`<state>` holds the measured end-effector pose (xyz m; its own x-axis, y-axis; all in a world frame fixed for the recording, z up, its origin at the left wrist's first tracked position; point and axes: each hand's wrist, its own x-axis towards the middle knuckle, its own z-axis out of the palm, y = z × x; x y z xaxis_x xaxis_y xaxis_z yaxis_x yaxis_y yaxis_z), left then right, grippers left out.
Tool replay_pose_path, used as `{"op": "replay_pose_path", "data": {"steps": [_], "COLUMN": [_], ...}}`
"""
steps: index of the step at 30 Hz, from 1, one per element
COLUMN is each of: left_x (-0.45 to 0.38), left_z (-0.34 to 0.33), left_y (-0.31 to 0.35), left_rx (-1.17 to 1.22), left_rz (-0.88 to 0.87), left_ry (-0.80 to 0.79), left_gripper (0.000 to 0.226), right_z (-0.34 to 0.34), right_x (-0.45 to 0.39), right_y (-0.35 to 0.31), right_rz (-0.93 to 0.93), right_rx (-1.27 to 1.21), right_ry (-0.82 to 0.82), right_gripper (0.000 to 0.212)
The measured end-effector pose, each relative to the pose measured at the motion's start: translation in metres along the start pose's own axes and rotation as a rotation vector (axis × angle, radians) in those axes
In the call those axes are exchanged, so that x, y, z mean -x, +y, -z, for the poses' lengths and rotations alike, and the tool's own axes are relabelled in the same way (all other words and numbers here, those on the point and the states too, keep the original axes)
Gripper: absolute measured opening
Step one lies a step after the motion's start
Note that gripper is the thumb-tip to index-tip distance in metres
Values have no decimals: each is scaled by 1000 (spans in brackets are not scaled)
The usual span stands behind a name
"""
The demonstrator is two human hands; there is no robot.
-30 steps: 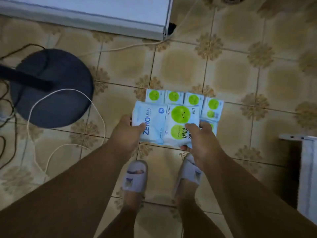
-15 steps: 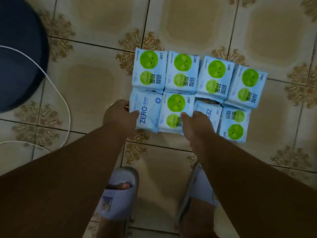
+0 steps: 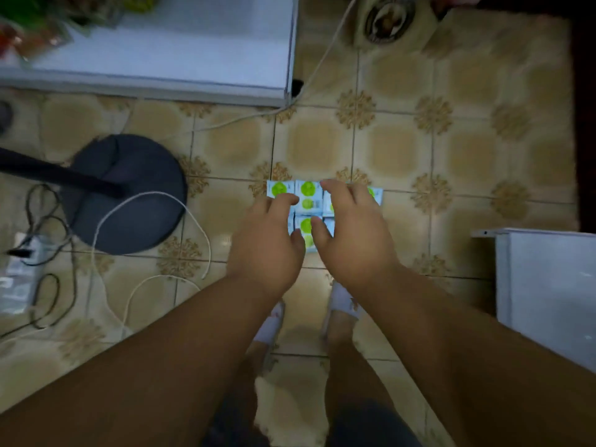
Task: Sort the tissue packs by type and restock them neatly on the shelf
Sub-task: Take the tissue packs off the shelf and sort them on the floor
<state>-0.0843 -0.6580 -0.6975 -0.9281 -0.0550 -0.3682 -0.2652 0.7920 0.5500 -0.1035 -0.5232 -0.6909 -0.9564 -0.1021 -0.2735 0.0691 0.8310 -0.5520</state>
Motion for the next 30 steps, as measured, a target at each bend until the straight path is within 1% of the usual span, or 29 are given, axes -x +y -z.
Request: {"op": "replay_pose_path", "data": {"steps": [3,6,8,10,13,17,20,24,27,30], "left_x": [36,76,106,140,197,291,372,509,611,697], "left_z": [94,164,196,221,245,255,247,218,195,180], "left_y": [80,154,197,236,288,353,394,431,447,461], "left_rx": [25,72,110,121,117,118,147,200,239,286], "left_rz": [-189,-378,-537,-688,-919,-1211,-1400,-1603,-1715,-1789], "left_ry": [91,156,173,155,136,80,38,-115,-211,-272], "left_gripper": [45,44,43,41,38,38,37,39,40,41], "right_z": [114,203,248,289,339,394,417,424,420,421], "right_x": [40,91,131,177,254,372,471,631,741,827], "right_y": [-60,-107,-130,-149,-166,-182,-188,-185,-189,-190], "right_rz": [-5,-29,-69,-156,-232,-351,-459,-637,-784,-886], "right_rx": [-45,8,19,23,48,78,89,162,181,225], "right_ry": [180,370,548,701,855,1065,1254,1445,1497,1530], "right_gripper": [50,44,44,46,51,53,54,54,53,55]}}
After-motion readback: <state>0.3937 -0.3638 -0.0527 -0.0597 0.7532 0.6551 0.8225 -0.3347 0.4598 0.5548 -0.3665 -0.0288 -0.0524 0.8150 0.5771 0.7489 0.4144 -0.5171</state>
